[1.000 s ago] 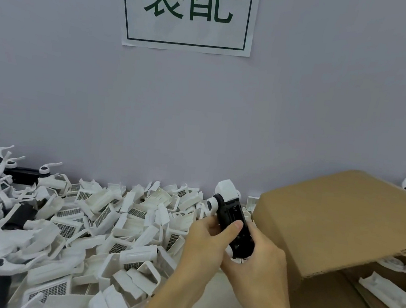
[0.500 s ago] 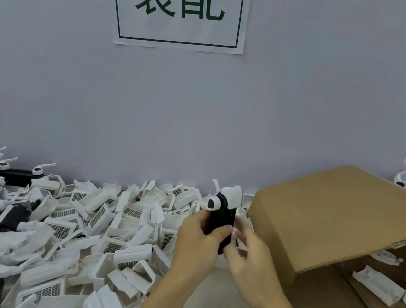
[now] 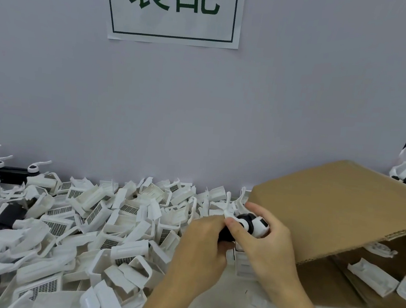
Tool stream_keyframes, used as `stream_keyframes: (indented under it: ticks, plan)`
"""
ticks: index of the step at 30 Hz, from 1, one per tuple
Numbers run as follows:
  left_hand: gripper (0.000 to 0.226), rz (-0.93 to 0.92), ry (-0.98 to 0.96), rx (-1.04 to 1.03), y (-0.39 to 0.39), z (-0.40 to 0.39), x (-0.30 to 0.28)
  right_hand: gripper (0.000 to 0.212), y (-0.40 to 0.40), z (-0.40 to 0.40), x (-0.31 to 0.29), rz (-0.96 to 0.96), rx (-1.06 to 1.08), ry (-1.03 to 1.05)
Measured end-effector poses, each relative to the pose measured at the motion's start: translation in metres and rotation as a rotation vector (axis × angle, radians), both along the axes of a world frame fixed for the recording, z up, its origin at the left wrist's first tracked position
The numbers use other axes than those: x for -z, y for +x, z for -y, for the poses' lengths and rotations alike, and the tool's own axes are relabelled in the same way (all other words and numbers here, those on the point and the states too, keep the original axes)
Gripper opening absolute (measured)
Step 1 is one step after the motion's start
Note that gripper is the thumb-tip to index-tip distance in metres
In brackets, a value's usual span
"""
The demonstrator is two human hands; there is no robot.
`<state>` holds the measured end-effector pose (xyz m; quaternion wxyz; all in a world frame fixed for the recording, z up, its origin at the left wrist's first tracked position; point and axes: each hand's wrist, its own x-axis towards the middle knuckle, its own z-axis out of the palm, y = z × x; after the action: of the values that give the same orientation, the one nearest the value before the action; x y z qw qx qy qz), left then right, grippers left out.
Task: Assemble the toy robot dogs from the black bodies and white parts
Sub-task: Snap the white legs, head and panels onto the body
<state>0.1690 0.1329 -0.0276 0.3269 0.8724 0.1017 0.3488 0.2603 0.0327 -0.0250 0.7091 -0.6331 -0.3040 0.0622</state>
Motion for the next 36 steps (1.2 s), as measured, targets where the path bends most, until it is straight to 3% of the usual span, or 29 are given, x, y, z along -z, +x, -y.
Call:
stream_keyframes:
  ticks: [7, 13, 17, 19, 22, 25, 29, 31, 36]
  plan:
    - [0.021, -0.043, -0.052, -0.001, 0.000, 0.001, 0.000, 0.050, 0.002, -0.001, 0.001, 0.010, 0.049, -0.017]
    - [0.026, 0.058, -0.005, 0.028, -0.003, 0.003, -0.005, 0.062, -0.001, 0.001, -0.004, 0.004, 0.042, 0.045]
    - [0.020, 0.173, 0.022, -0.077, -0.003, 0.001, -0.004, 0.086, -0.004, 0.002, -0.006, -0.040, -0.095, 0.125]
    - [0.022, 0.213, -0.013, -0.171, -0.002, -0.001, -0.005, 0.084, -0.006, 0.002, -0.004, -0.050, -0.138, 0.125]
    - [0.026, 0.243, -0.241, -0.238, -0.001, -0.003, -0.009, 0.066, -0.006, 0.004, -0.003, -0.088, -0.108, 0.116]
    - [0.022, 0.280, -0.697, -0.202, -0.003, -0.005, -0.015, 0.037, -0.003, 0.004, -0.003, -0.102, -0.059, 0.103]
    - [0.032, 0.451, -1.311, -0.041, -0.007, -0.011, -0.024, 0.031, -0.002, 0.004, -0.002, -0.120, -0.032, 0.066]
    - [0.030, 0.536, -1.415, 0.044, -0.011, -0.011, -0.030, 0.029, -0.003, 0.003, -0.002, -0.118, -0.018, 0.048]
    - [0.039, 0.456, -1.369, 0.033, -0.013, -0.012, -0.035, 0.026, -0.003, 0.003, -0.002, -0.127, -0.010, 0.010]
